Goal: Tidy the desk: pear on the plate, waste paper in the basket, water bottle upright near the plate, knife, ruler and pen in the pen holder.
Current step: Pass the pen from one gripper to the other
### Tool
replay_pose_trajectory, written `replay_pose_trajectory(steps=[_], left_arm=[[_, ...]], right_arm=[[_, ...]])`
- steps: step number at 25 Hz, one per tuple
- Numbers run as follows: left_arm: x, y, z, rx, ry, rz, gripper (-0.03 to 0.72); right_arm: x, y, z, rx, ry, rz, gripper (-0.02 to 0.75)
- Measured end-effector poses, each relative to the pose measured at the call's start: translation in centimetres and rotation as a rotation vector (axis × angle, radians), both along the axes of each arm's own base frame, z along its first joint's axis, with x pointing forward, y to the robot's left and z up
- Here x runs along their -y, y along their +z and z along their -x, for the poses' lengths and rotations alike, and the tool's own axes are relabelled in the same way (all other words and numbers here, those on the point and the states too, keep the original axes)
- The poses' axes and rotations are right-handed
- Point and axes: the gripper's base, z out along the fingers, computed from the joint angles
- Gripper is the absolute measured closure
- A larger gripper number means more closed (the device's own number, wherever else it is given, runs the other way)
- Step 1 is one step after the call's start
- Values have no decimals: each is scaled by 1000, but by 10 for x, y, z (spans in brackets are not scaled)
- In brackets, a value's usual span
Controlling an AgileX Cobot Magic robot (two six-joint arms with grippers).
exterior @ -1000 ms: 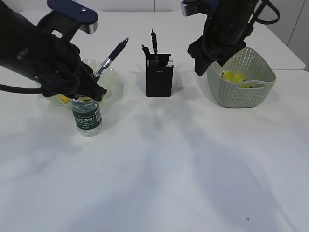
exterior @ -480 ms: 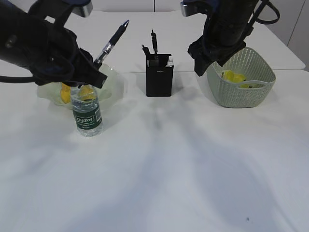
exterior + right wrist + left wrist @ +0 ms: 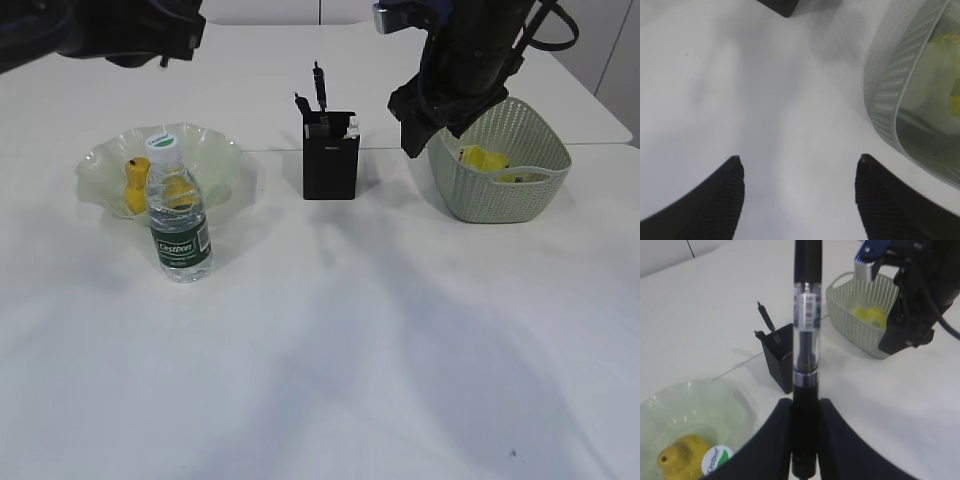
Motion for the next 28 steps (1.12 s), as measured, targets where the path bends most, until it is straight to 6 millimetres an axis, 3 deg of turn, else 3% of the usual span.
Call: replay_pose_trajectory(steps=[8,20,24,28], left_arm=[[0,10,4,90,-29,46,591],[-4,-18,36,355,-209,194,591],[-6,-20,36,367,-208,198,591],[-22,-26,25,311,-121,149,591]], right_arm=[[0,0,0,-1,0,-4,224],[-1,0,0,0,19,0,224],[-1,0,0,-2,20,-8,224],[-2,0,1,-6,24,-14,225]])
